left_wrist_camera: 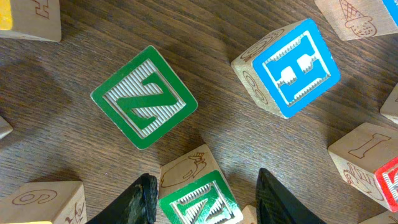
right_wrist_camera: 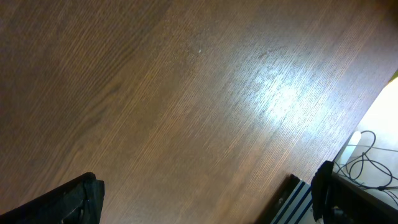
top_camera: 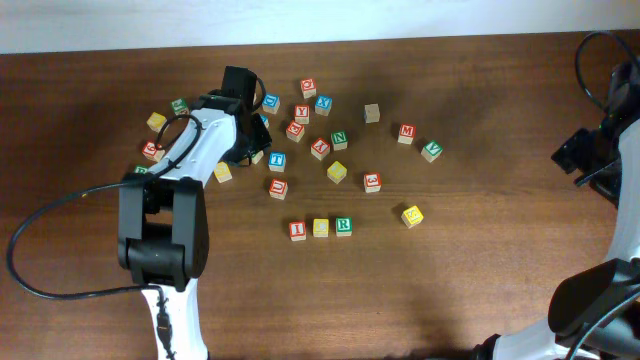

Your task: Spell out ICRA

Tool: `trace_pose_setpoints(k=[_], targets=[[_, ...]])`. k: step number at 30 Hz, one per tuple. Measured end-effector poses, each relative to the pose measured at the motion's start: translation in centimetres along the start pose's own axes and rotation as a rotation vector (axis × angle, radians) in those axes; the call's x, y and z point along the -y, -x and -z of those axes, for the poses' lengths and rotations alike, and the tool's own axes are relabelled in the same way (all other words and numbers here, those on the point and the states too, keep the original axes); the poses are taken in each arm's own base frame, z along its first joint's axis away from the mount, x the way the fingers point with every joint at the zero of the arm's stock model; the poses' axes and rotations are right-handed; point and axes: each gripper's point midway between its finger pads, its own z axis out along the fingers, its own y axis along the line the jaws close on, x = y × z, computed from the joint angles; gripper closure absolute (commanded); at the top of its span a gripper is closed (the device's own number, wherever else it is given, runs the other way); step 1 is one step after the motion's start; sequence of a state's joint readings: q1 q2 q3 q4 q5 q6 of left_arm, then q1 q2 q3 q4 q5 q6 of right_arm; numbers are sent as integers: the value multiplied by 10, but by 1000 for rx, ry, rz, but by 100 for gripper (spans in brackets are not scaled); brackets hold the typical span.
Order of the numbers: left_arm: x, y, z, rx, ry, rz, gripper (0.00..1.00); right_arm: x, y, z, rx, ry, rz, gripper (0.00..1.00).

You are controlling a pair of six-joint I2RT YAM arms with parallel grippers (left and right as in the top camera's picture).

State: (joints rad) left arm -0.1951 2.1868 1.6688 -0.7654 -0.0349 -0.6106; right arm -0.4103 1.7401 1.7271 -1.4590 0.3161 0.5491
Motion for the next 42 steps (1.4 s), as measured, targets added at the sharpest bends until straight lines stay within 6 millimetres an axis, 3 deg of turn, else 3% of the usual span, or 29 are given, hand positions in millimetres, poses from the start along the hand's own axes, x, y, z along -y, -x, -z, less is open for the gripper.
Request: trace_pose_setpoints(k=[4,7,13,22,29,35,38,42], targets=[[0,0,0,0,0,0,59,0,0,0,0,0,0,2],[0,0,0,2,-1,1,52,0,0,0,0,0,0,2],[0,0,-1,3,-2,1,58,0,0,0,1,0,0,2],[-2,-3,-6,-2,1,1,59,0,0,0,1,0,0,2],[-7,-11,-11,-21,15,3,71,0,0,0,0,0,0,2],[-11,-16,-11,-43,30,2,65,0,0,0,0,0,0,2],[-15,-20,5,-57,38,-39,65,0,0,0,1,0,0,2],[-12,-17,73,-16,-29,-95,66,0,0,0,1,0,0,2]])
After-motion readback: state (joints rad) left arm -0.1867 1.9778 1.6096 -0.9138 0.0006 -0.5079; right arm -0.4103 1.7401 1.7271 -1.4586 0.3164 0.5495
